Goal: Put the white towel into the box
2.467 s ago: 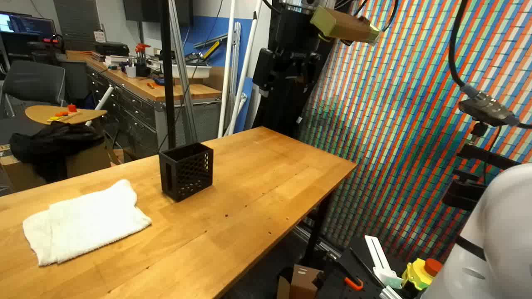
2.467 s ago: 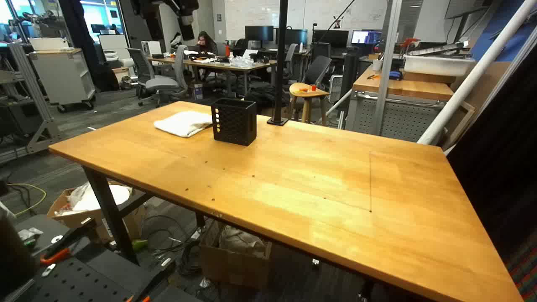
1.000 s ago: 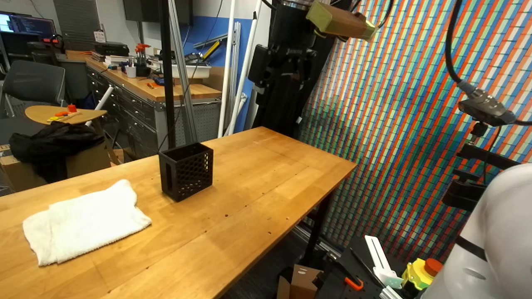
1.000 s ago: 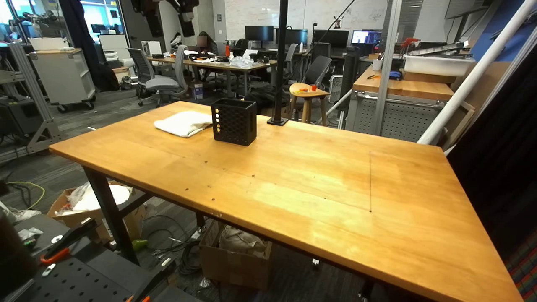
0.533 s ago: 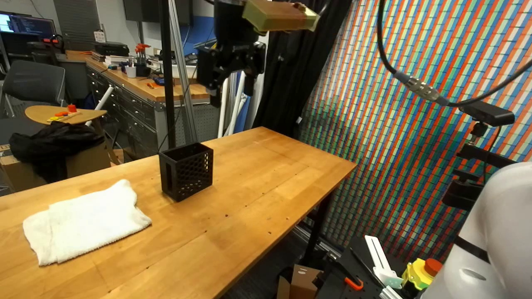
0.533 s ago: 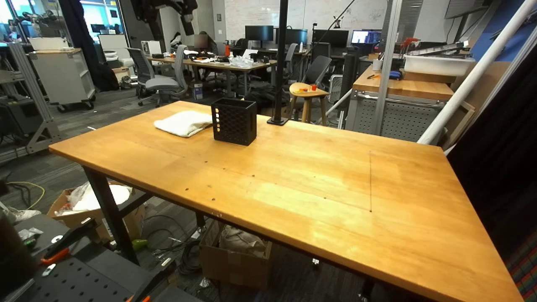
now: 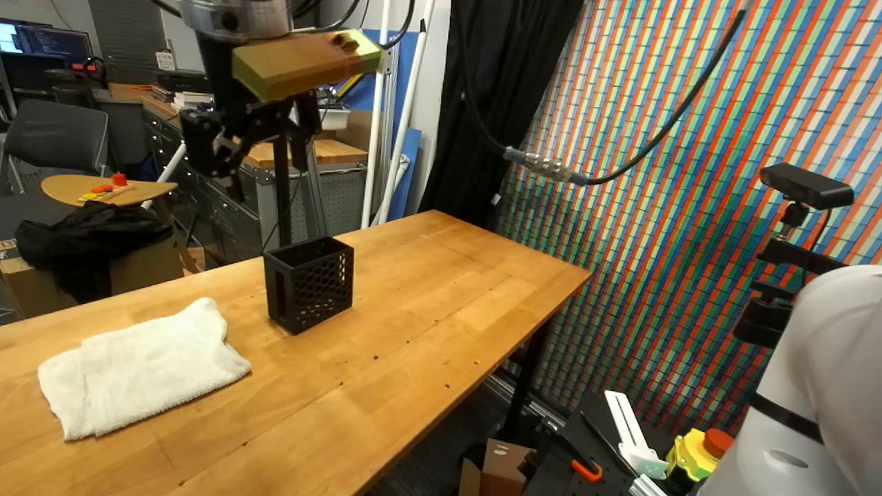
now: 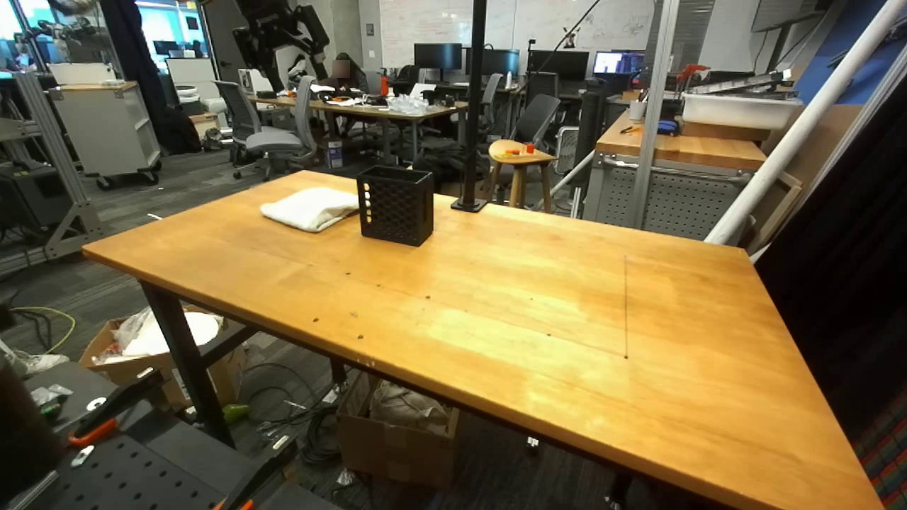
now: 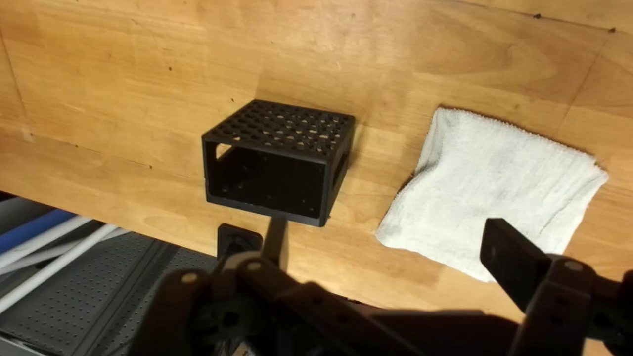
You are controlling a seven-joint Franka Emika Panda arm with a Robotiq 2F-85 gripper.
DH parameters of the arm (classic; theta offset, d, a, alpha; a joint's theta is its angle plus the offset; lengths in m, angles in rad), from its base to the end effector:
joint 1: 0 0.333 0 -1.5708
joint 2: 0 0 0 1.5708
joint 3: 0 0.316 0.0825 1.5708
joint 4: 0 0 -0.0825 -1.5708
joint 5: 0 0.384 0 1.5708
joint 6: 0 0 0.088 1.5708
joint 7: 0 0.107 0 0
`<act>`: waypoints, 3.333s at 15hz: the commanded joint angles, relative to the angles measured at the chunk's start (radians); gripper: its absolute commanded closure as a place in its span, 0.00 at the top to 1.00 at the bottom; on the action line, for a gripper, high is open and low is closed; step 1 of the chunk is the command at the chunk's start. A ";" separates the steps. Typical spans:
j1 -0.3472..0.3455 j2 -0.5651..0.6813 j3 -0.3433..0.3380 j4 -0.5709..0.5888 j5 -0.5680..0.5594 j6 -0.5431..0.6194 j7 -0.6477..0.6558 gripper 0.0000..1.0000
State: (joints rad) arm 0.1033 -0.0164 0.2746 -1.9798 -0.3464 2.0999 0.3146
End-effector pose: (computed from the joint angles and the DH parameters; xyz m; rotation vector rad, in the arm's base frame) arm 0.5324 0.1945 0.4879 2.8547 0.3144 0.3377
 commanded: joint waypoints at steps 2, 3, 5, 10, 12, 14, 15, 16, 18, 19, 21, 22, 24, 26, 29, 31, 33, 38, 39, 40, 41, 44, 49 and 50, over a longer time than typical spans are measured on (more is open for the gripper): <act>0.088 0.200 -0.022 0.200 -0.084 -0.007 0.096 1.00; 0.106 0.231 -0.030 0.233 -0.089 -0.016 0.106 1.00; 0.140 0.296 -0.049 0.297 -0.092 -0.016 0.121 1.00; 0.206 0.450 -0.113 0.450 -0.067 0.002 0.166 1.00; 0.229 0.511 -0.140 0.508 -0.064 0.015 0.182 1.00; 0.244 0.564 -0.161 0.539 -0.052 0.049 0.195 1.00; 0.250 0.587 -0.171 0.548 -0.044 0.071 0.203 1.00; 0.256 0.608 -0.180 0.553 -0.034 0.090 0.214 1.00; 0.269 0.648 -0.198 0.564 -0.019 0.126 0.239 1.00; 0.274 0.668 -0.206 0.568 -0.010 0.144 0.253 1.00; 0.283 0.697 -0.220 0.565 0.012 0.176 0.278 1.00; 0.288 0.708 -0.226 0.562 0.023 0.193 0.291 1.00; 0.293 0.736 -0.231 0.568 0.050 0.220 0.309 1.00; 0.294 0.768 -0.231 0.582 0.078 0.242 0.313 1.00; 0.292 0.821 -0.228 0.608 0.127 0.278 0.307 1.00; 0.297 0.864 -0.233 0.624 0.146 0.313 0.305 1.00; 0.303 0.899 -0.236 0.624 0.168 0.354 0.313 1.00; 0.317 0.935 -0.252 0.579 0.218 0.459 0.338 0.89; 0.322 0.922 -0.254 0.566 0.220 0.467 0.336 0.73; 0.326 0.921 -0.262 0.568 0.220 0.468 0.337 0.66; 0.332 0.908 -0.269 0.561 0.219 0.464 0.338 0.59; 0.351 0.871 -0.289 0.541 0.207 0.444 0.345 0.34; 0.380 0.752 -0.320 0.448 0.173 0.388 0.330 0.00; 0.382 0.722 -0.324 0.421 0.163 0.371 0.324 0.03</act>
State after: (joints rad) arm 0.4604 0.8201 -0.0171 -1.4497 -0.1557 2.5101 0.6446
